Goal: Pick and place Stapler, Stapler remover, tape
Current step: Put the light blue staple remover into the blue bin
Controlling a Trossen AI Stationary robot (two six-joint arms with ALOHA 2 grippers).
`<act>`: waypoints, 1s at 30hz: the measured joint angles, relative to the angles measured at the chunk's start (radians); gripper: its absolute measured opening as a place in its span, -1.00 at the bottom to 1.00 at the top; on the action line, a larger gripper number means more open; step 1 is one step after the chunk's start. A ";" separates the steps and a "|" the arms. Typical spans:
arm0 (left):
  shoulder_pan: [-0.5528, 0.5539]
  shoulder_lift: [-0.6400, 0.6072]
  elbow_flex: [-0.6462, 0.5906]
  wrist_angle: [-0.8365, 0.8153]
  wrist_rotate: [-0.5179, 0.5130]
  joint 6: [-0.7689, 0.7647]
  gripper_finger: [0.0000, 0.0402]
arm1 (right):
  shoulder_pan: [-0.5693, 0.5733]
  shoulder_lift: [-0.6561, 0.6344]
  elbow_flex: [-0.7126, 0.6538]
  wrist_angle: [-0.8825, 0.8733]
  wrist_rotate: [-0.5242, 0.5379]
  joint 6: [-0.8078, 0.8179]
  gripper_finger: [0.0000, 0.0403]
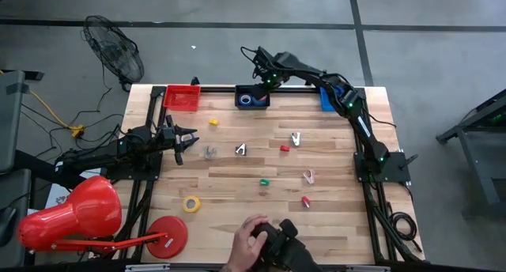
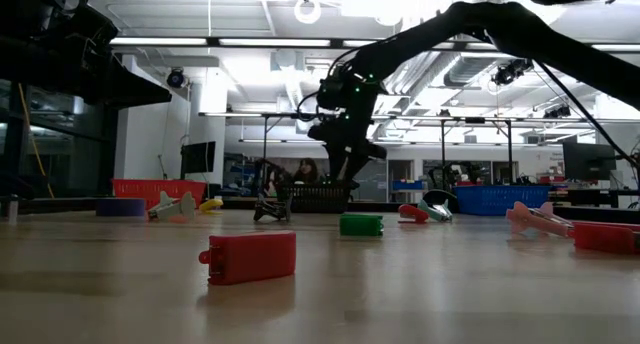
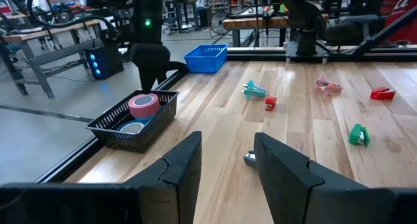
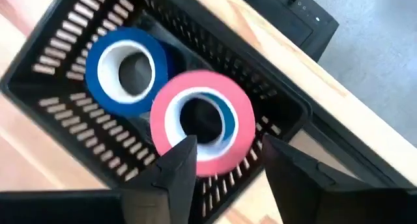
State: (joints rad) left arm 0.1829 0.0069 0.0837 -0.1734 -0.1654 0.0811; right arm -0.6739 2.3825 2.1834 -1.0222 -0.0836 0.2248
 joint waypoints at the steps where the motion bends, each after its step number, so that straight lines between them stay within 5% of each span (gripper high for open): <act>1: 0.000 0.000 0.000 0.000 0.000 0.000 -0.31 | 0.001 0.000 0.011 -0.022 -0.001 -0.013 -0.15; 14: 0.000 0.000 0.000 0.000 0.000 0.000 -0.31 | 0.077 -0.003 0.159 -0.456 -0.095 -0.293 -0.10; 22: 0.000 0.000 0.000 0.000 0.000 0.000 -0.31 | 0.107 -0.008 0.157 -0.524 -0.071 -0.099 -0.10; 30: 0.000 0.000 0.000 0.000 0.000 0.000 -0.31 | 0.116 -0.039 0.157 -0.548 0.123 0.054 -0.10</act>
State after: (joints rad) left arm 0.1829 0.0070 0.0837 -0.1734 -0.1655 0.0811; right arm -0.5580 2.3435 2.3402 -1.5700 0.0390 0.2785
